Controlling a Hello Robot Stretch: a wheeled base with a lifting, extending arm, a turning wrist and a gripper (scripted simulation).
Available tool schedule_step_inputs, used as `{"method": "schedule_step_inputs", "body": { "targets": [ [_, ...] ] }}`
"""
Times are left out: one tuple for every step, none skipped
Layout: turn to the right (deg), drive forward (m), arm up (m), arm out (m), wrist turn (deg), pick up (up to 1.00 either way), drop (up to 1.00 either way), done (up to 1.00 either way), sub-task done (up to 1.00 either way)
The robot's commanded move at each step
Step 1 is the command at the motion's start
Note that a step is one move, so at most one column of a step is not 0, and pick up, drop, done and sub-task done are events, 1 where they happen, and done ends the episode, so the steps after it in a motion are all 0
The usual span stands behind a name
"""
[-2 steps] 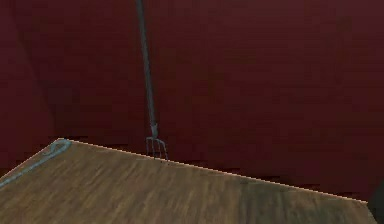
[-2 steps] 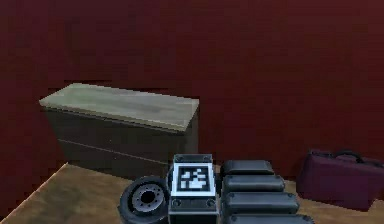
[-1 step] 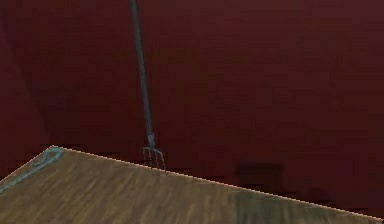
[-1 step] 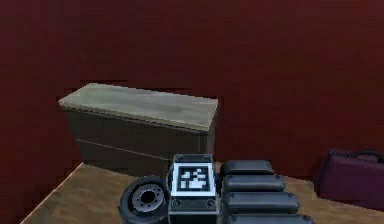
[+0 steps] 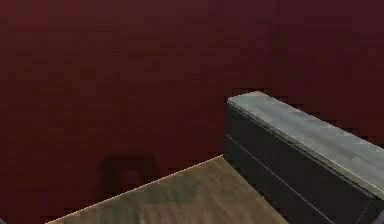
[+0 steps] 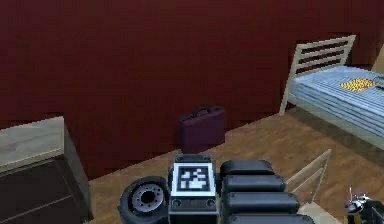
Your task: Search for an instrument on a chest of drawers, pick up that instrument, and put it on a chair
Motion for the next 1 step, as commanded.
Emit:
{"method": "schedule_step_inputs", "body": {
  "targets": [
    [45.0, 0.0, 0.0, 0.0, 0.0, 0.0, 0.0, 0.0, 0.0]
  ]
}}
